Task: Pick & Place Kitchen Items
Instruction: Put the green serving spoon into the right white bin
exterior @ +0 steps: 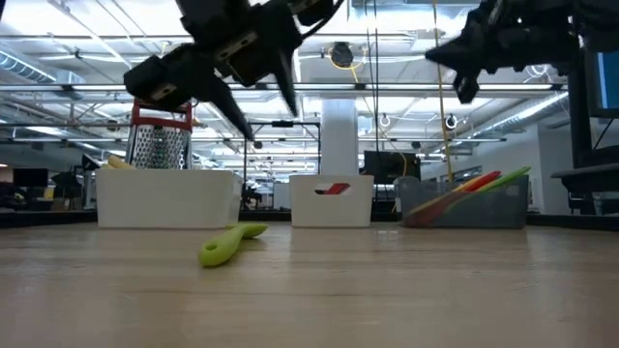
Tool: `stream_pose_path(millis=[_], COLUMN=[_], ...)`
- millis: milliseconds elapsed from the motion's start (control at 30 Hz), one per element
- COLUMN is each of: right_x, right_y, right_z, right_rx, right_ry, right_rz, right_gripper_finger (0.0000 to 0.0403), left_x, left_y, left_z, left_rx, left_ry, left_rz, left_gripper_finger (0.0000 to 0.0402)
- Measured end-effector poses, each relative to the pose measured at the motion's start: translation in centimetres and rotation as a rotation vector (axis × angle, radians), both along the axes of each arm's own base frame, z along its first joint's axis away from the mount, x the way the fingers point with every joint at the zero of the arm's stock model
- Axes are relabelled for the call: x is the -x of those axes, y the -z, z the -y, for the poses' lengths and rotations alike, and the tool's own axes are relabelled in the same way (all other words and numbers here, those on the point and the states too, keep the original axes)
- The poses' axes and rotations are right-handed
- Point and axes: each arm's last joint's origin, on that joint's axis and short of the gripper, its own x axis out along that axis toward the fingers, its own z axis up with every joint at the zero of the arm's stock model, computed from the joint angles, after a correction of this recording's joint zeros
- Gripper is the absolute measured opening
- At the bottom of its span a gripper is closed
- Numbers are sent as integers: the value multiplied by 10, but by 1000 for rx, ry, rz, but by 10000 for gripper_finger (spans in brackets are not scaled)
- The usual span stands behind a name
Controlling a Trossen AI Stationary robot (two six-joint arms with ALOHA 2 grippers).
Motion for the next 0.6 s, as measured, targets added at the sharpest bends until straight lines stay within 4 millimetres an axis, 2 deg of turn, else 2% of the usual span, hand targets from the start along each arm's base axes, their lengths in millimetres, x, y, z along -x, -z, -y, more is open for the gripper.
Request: stream_pose_path(millis=[267,467,600], right_x=[13,26,30], right_y=[10,3,3], right_z=[-3,-11,-15], right_rx=[0,107,97], right_ry=[254,310,305], right_rz=[-135,-103,-108], right_gripper_finger=[0,0,0], left_x=[-2,0,0], left_y=[15,21,21], left_z=[14,23,22], left_rx=[62,77,47], left_ry=[-144,-217,-266], left_rz=[-47,-75,-55], left_gripper_finger=[188,188,188])
